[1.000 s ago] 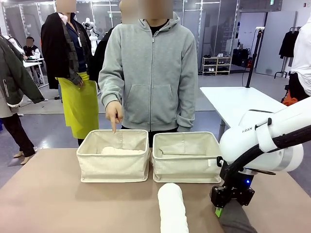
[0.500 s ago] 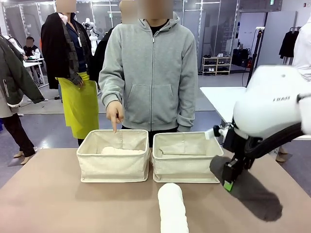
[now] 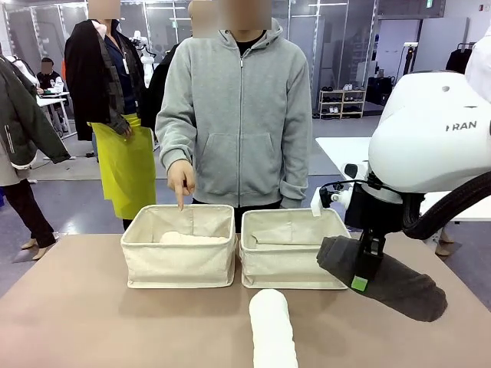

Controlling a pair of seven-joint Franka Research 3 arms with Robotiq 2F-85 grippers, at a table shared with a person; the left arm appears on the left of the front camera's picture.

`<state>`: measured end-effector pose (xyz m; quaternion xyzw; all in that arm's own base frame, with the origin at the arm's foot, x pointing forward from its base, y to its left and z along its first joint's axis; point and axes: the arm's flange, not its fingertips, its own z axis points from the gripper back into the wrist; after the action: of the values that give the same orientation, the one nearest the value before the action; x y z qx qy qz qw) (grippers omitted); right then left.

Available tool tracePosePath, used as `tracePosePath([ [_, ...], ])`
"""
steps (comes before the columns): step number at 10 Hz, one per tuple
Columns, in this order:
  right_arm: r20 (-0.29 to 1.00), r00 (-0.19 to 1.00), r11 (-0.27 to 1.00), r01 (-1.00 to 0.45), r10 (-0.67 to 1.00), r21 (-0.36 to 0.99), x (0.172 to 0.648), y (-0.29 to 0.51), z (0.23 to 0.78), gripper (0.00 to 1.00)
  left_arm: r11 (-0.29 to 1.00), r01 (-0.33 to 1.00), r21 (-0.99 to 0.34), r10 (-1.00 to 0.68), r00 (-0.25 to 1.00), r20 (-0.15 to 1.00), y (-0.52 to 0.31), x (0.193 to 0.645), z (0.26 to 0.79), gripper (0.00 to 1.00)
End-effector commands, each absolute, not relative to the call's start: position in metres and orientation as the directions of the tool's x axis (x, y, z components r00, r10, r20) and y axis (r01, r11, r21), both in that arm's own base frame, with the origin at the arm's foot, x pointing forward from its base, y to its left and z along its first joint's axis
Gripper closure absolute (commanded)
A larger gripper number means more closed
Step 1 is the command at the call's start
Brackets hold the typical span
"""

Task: Divide the towels into two baskets.
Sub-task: Pick up one hotel-folded towel from the bottom of the table and place it in the Fabric basket indicated by the person.

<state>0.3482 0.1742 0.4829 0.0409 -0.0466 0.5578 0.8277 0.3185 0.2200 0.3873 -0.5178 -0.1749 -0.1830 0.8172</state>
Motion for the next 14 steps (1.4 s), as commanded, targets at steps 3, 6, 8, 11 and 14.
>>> tracePosePath([
  [3,0.116,0.415,0.416,-0.909,0.903,0.014,0.348,0.176,0.485,0.45,0.401,0.479,-0.781,-0.122,0.873,0.473,0.222,0.315,0.391,0.0],
  [6,0.085,0.2,0.208,-0.973,0.976,-0.097,0.355,0.203,0.502,0.44,0.401,0.479,-0.781,-0.122,0.873,0.473,0.222,0.315,0.391,0.0],
  [8,0.04,0.02,0.026,-0.987,0.999,-0.157,0.39,0.272,0.526,0.44,0.401,0.479,-0.781,-0.122,0.873,0.473,0.222,0.315,0.391,0.0],
  [11,-0.056,-0.183,-0.191,-0.952,0.982,-0.241,0.421,0.377,0.546,0.44,0.401,0.479,-0.781,-0.122,0.873,0.473,0.222,0.315,0.391,0.0],
  [14,-0.151,-0.297,-0.332,-0.876,0.943,-0.35,0.439,0.457,0.545,0.44,0.401,0.479,-0.781,-0.122,0.873,0.473,0.222,0.315,0.391,0.0],
])
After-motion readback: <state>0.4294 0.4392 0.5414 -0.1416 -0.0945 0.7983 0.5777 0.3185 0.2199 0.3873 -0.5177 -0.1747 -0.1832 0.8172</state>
